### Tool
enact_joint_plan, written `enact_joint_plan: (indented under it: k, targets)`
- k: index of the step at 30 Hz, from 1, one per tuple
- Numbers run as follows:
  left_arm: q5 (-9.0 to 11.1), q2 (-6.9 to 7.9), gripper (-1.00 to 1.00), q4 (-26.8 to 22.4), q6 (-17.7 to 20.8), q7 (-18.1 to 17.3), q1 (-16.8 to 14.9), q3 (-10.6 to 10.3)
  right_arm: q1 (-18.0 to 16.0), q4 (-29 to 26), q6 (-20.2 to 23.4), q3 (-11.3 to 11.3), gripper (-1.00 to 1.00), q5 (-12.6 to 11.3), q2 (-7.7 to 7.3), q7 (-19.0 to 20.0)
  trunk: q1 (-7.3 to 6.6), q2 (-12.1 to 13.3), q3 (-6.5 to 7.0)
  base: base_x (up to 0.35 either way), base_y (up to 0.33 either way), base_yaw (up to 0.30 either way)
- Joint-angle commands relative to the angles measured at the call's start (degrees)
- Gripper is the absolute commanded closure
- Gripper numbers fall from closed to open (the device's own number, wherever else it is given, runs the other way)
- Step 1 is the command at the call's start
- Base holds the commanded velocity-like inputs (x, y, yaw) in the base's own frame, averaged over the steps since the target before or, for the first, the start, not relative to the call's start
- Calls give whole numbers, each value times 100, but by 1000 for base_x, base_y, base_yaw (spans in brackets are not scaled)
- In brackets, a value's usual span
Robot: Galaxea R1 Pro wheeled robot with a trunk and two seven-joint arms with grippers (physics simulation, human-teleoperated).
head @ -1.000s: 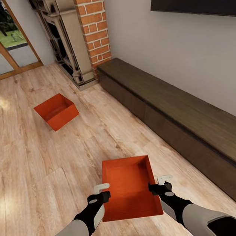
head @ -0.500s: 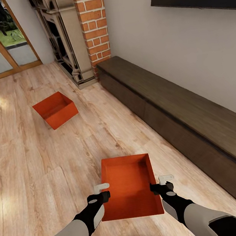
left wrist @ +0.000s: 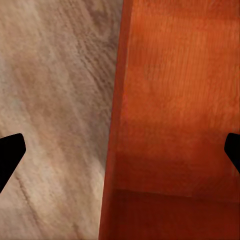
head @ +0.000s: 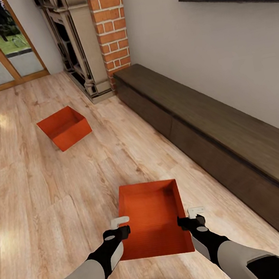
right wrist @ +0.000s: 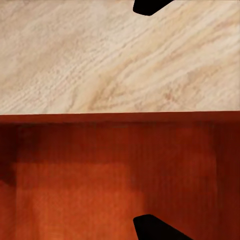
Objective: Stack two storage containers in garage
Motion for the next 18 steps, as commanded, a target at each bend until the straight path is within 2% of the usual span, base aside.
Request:
enact_joint_plan:
  k: [1, 9, 18]
  targets:
    - [3, -1, -100, 0, -7, 13, -2, 14, -4, 6, -18, 50, -100, -43, 0, -25, 22, -43, -22, 0, 0, 0]
    - [-9, 6, -100, 11, -1, 13, -2, 12, -4, 6, -146, 49, -100, -54, 0, -23, 198, -364, -165, 0, 0, 0]
    - [-59, 15, -100, 1, 42, 17, -2, -31, -4, 7, -158, 54, -100, -52, 0, -18, 198, -364, -165, 0, 0, 0]
